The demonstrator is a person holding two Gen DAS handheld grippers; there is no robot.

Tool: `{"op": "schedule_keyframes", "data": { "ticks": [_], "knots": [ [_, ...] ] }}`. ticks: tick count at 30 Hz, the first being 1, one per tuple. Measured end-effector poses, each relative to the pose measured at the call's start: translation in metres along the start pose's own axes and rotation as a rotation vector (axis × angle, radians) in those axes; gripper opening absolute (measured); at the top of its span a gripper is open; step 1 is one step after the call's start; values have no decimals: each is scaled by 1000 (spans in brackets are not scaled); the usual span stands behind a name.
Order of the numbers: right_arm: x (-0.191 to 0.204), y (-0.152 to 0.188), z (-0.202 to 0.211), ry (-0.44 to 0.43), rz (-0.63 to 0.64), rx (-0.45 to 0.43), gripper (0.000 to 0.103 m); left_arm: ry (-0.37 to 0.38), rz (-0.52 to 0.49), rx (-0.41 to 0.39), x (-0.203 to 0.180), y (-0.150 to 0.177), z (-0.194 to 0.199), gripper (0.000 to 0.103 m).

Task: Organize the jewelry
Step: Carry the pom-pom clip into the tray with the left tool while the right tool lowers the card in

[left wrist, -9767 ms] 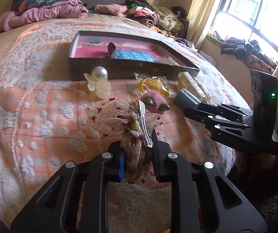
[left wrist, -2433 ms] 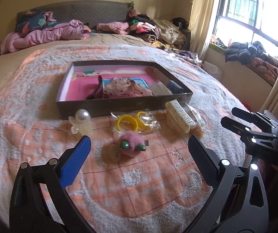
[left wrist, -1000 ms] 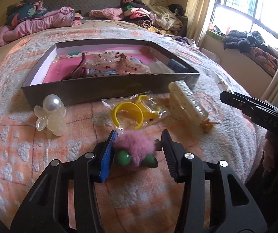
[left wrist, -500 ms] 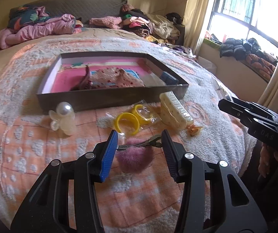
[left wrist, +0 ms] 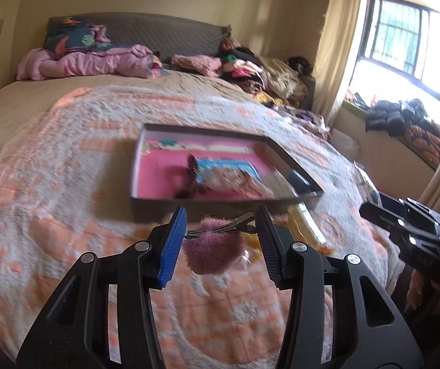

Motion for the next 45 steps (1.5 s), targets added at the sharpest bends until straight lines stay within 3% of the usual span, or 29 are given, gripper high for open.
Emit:
{"op": "schedule_keyframes", "data": {
  "ticks": [20, 32, 45],
  "knots": [
    [33, -65, -28, -26, 90, -102, 39, -63, 24, -81, 42, -45, 5, 38],
    [18, -69, -84, 11, 70, -16, 39, -61, 5, -26, 46, -66, -47, 38],
    [-11, -59, -129, 47, 12, 78, 39, -50, 12, 51, 48, -65, -92, 38]
  ]
}}
Point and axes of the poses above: each gripper's, at about its wrist camera, not at the fingertips, and z roughly against the way its jaws point, x to its left, y to its underside, the point moved 3 cm from there along -z, roughly the way its jaws point, and after that the axes turned 8 degrees about x, right-handed, at the moved point
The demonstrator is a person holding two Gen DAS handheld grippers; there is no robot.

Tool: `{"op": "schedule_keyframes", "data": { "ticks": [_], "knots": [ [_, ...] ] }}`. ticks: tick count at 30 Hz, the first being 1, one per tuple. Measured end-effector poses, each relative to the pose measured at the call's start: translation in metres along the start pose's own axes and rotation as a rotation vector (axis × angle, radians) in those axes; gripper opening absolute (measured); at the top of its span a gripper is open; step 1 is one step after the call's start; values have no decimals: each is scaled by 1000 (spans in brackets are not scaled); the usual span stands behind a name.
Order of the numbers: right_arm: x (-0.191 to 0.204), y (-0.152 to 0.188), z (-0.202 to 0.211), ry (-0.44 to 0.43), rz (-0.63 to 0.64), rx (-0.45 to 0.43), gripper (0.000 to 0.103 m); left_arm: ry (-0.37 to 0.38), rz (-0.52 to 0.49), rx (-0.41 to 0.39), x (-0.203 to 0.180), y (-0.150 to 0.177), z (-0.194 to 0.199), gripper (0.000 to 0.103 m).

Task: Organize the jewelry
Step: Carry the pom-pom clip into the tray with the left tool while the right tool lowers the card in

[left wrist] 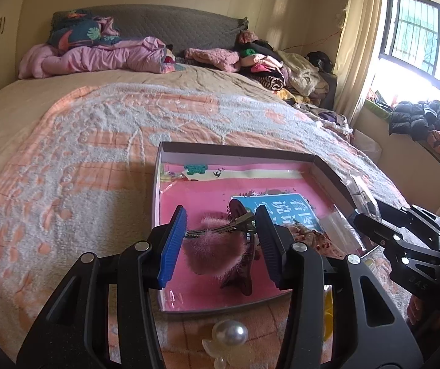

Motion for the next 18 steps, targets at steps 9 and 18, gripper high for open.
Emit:
{"op": "schedule_keyframes", "data": {
  "ticks": [9, 18],
  "knots": [
    [-12, 5, -25, -2, -47, 67, 39, -12, 8, 21, 4, 4, -8, 38],
    [-12, 12, -38, -3, -75, 122, 42, -22, 16, 18, 7, 9, 3, 46]
  ]
}}
Point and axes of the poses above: each gripper's, at about its wrist camera, not at the fingertips, and z roughly against the way its jaws point, x to its left, y to its underside, the point moved 3 cm from there along -z, roughly the way its jaws point, and after that the axes turned 8 degrees about x, right-handed, at the moved point
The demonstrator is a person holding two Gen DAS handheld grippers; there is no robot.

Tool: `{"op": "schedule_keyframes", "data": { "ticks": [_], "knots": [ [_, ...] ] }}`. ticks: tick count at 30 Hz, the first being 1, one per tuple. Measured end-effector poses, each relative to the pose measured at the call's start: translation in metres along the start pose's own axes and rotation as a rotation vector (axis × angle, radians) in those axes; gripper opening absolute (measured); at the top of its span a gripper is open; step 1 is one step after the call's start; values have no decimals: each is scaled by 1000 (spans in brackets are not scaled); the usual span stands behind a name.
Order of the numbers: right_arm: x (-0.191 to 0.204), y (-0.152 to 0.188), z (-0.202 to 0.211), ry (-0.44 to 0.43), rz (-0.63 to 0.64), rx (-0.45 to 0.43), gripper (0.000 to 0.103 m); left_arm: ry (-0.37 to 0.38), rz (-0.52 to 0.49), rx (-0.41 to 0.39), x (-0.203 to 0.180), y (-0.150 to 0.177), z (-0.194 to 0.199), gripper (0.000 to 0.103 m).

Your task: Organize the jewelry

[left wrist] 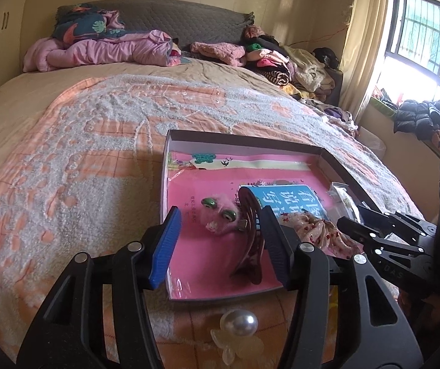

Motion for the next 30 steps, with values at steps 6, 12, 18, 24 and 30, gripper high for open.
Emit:
{"op": "schedule_keyframes", "data": {
  "ticks": [6, 12, 18, 24, 30],
  "knots": [
    [-3, 1, 12, 5, -15, -29, 53, 1, 3, -20, -2, 1, 12, 50],
    [-5, 2, 46, 25, -14, -127, 67, 10, 12, -62, -6, 1, 31, 56],
    [-8, 3, 80, 34, -22, -201, 74, 15, 22, -97, -9, 0, 50, 63],
    [-15, 3, 107, 47, -36, -246, 76, 16, 29, -123, -12, 3, 68, 71],
    [-16, 6, 123, 55, -37, -265, 77, 15, 38, -132, -13, 7, 83, 78]
  ]
}}
Point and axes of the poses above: each gripper's, at about its wrist camera, not at the fingertips, and z roughly against the way its jaws point, x to its left, y to its underside, the point moved 3 cm from there along -z, roughly the way its jaws point, and after that the axes turned 8 degrees about x, right-handed, at the moved point
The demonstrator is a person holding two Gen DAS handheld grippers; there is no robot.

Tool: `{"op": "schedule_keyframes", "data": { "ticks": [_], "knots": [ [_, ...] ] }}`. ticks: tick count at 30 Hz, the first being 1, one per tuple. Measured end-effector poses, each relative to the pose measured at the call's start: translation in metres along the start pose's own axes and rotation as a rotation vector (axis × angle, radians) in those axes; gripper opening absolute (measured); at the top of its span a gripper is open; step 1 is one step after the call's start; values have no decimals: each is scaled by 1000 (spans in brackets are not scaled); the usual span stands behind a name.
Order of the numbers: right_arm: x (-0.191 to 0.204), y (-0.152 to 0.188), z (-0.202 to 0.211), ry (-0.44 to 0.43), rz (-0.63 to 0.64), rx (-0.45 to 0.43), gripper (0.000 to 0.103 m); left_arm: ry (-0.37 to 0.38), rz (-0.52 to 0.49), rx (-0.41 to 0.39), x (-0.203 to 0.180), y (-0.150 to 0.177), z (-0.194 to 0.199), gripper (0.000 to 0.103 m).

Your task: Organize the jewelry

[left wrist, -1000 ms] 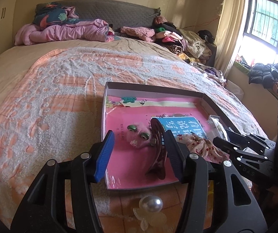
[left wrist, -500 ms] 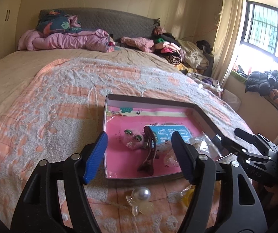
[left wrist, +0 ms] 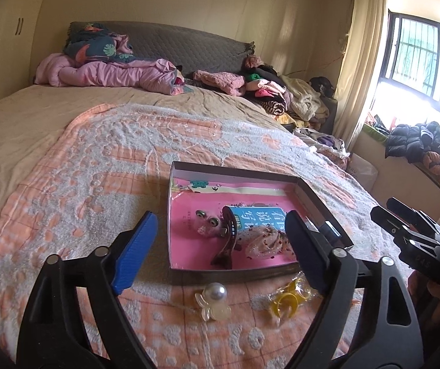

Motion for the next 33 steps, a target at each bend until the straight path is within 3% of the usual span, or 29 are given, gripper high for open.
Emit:
{"op": "schedule_keyframes", "data": {
  "ticks": [10, 33],
  "knots": [
    [6, 9, 25, -2, 13, -14, 79, -1, -14, -6, -10, 8, 21, 90],
    [14, 50, 67, -6, 56, 7, 79, 27, -50, 17, -30, 39, 41, 91]
  ]
}}
Point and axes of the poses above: each gripper's, at about its wrist camera, not at the fingertips, and z roughly against the way its jaws point, x to its left, y to its underside, the point moved 3 cm from there along -z, roughly the way its jaws point, and after that the axes turned 8 degrees about x, right-handed, at the moved point
